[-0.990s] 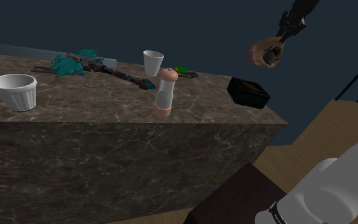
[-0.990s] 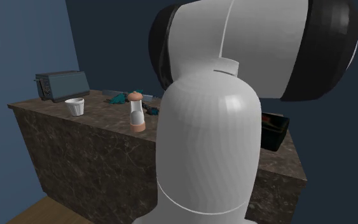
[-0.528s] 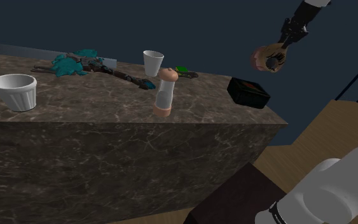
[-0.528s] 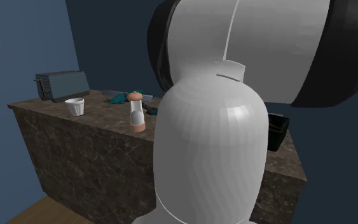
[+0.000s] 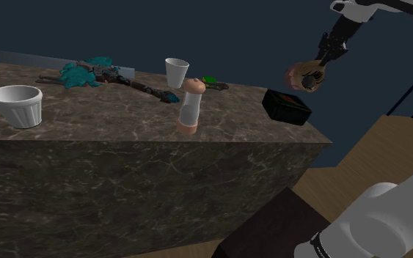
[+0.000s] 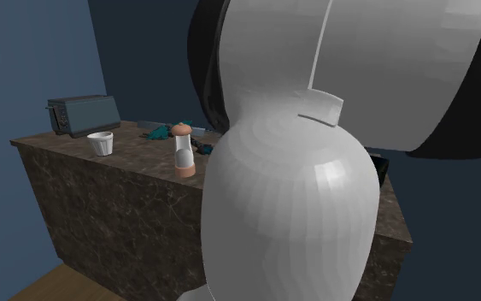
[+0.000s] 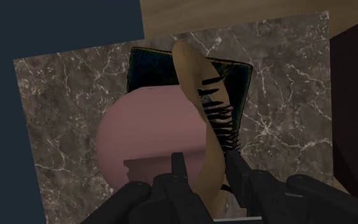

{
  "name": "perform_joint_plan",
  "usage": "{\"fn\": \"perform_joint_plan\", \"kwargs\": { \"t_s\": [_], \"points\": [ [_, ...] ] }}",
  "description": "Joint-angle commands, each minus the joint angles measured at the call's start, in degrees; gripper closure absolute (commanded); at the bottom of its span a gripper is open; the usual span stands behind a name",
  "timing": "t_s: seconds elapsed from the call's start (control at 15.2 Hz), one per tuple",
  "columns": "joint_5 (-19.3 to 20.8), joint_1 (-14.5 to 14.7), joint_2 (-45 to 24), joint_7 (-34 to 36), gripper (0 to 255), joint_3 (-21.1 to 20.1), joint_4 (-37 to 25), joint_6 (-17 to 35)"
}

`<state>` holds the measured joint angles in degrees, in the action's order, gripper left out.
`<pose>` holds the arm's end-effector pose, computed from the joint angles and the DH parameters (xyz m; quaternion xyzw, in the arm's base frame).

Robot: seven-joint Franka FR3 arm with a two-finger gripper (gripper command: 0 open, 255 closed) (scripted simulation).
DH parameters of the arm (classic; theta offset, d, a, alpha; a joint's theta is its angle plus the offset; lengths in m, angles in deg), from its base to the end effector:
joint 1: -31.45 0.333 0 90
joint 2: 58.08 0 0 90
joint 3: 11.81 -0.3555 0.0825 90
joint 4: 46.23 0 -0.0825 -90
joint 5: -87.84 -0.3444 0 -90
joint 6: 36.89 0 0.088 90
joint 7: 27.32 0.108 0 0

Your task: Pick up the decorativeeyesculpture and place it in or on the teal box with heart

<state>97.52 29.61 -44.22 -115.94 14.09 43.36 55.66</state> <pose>0.3574 -0.2544 0.7719 0.8585 0.4941 0.0438 0.1302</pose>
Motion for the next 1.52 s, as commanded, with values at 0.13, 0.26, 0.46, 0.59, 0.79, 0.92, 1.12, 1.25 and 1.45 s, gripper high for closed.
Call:
{"fn": "perform_joint_plan", "kwargs": {
  "t_s": [0.13, 0.26, 0.46, 0.59, 0.79, 0.92, 1.12, 1.25, 1.45],
  "points": [
    [0.77, -0.13, 1.76, 0.8, 255, -0.33, 4.84, 3.32],
    [1.12, -0.22, 2.53, 1.15, 255, -0.44, 7.17, 4.91],
    [1.59, -0.36, 3.55, 1.64, 255, -0.54, 10.5, 7.26],
    [1.88, -0.47, 4.15, 1.93, 255, -0.57, 12.63, 8.8],
    [2.11, -0.56, 4.6, 2.16, 255, -0.59, 14.31, 10.04],
    [2.1, -0.56, 4.59, 2.16, 255, -0.59, 14.3, 10.04],
    [2.1, -0.57, 4.59, 2.16, 255, -0.6, 14.3, 10.04],
    [2.1, -0.58, 4.59, 2.15, 255, -0.6, 14.3, 10.04],
    [2.17, -0.57, 4.77, 2.28, 0, -0.73, 14.33, 9.88]
  ]
}}
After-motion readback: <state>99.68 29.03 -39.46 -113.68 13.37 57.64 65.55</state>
